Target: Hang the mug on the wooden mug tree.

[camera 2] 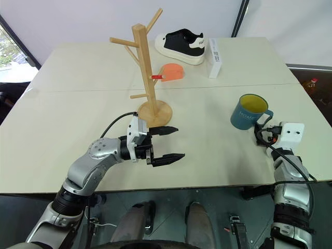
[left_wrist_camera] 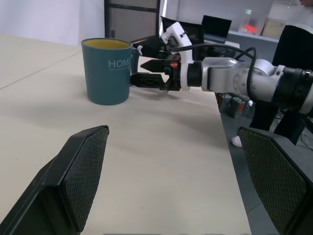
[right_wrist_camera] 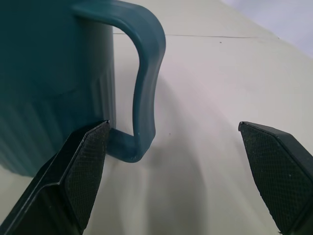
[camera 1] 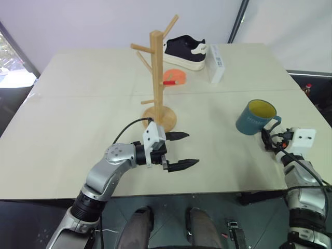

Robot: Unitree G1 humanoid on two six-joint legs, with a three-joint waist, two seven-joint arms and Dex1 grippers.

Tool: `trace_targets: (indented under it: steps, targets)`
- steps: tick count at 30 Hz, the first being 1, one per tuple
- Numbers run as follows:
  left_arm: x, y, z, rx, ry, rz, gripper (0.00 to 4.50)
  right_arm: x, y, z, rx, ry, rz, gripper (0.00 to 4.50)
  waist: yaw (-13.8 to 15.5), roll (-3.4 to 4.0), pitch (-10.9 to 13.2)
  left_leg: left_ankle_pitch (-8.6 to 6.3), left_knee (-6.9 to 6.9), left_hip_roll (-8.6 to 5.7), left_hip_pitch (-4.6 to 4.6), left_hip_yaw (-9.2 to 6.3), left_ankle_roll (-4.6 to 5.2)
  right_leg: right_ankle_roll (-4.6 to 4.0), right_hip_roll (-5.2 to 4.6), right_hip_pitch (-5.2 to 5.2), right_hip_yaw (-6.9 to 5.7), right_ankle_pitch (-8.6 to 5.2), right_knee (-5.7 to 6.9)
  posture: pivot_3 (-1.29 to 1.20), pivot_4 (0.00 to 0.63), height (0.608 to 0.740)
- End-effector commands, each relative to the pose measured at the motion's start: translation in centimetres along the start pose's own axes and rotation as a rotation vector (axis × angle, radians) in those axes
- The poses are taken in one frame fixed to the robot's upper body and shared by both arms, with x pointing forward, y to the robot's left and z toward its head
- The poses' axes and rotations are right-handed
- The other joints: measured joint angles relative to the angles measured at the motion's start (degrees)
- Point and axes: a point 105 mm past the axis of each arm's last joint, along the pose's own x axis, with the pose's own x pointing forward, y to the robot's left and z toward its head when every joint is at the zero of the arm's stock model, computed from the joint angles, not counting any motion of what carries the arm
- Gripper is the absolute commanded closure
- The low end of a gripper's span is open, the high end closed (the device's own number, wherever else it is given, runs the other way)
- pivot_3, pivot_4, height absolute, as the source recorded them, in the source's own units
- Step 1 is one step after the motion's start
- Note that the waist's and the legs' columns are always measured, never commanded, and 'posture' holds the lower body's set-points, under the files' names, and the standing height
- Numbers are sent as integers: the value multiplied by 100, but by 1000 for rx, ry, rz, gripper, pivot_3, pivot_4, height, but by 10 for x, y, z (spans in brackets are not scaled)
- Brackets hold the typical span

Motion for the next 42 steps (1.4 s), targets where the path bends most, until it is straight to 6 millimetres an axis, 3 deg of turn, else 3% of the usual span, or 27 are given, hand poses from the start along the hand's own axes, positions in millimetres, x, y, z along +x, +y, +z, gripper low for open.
trace_targets:
  steps: [1,3,9,10,14,17,22,26,32,42]
  targets:
    - [2,-1,12,52,-28,-6,0,8,-3,15,-30,-51,1,366,-9,0,0,0,0,0,1,1,0,0,0,1,0,0,0,0,150,740]
    - [2,-1,12,57,-30,1,0,12,-1,17,-30,-57,6,960,-15,0,0,0,0,0,3,3,0,0,0,1,3,0,0,0,150,740]
    - [-3,5,14,66,-31,40,0,15,9,21,-19,-74,58,4142,-15,0,0,0,-1,0,3,3,0,0,3,2,3,0,1,0,150,740]
    - [-4,6,14,68,-28,52,0,14,12,22,-28,-79,72,4456,-15,0,0,0,-1,0,3,3,0,0,3,2,3,0,1,0,150,740]
    - [-10,12,14,73,-25,87,0,12,21,29,-65,-99,133,4456,-13,0,0,0,-1,0,4,3,0,1,4,3,4,0,1,0,150,740]
    - [-21,23,13,83,-9,137,0,7,47,47,-198,-141,291,4456,-37,3,1,0,-1,1,5,3,0,2,6,1,5,0,2,0,150,740]
    - [-55,50,19,80,-13,264,0,-21,129,115,-454,-285,749,4456,-146,13,7,0,-1,5,9,7,0,23,8,-3,10,-13,13,0,150,740]
    - [-81,62,33,98,-47,325,0,-33,176,161,-546,-329,966,4456,-121,11,9,0,-1,23,13,-5,0,16,36,-6,9,-9,18,0,150,740]
    - [-114,67,55,99,-90,405,0,-21,208,189,-703,-334,1062,4456,-94,1,10,-1,-2,29,-16,-18,-3,-10,43,-22,4,5,-3,0,150,740]
    - [-129,60,63,115,-82,458,0,-3,232,201,-781,-362,1125,4456,-107,-1,11,2,-1,16,-85,-4,-7,28,43,-96,16,35,1,0,150,740]
